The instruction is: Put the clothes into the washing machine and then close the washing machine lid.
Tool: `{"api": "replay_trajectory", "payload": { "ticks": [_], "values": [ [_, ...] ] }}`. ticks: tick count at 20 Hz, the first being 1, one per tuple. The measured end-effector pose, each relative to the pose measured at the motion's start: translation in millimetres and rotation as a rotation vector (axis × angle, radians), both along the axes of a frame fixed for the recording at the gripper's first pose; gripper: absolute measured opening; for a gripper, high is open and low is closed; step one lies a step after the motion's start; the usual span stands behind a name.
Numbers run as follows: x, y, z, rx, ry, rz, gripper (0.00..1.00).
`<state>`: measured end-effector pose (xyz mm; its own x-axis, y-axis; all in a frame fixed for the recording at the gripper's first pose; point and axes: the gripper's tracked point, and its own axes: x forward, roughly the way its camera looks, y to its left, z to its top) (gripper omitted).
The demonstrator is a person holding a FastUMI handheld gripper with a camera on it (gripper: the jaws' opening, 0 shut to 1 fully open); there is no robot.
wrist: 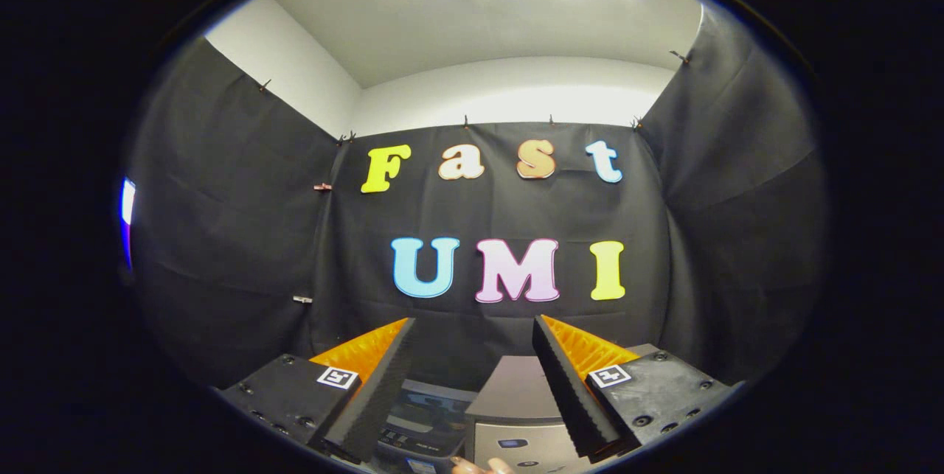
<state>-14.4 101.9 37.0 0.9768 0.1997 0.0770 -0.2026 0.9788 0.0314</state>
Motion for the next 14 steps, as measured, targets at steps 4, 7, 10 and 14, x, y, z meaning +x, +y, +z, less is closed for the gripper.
{"api": "replay_trajectory", "payload": {
  "ticks": [4, 7, 10, 14],
  "values": [
    [-34, -29, -4, 0.003, -0.026, -0.042, 0.98],
    [-46, -32, -1, -0.008, -0.04, -0.049, 0.98],
    [-51, -37, 2, -0.005, -0.05, -0.053, 0.98],
    [-54, -40, 1, -0.014, -0.056, -0.055, 0.98]
  ]
}}
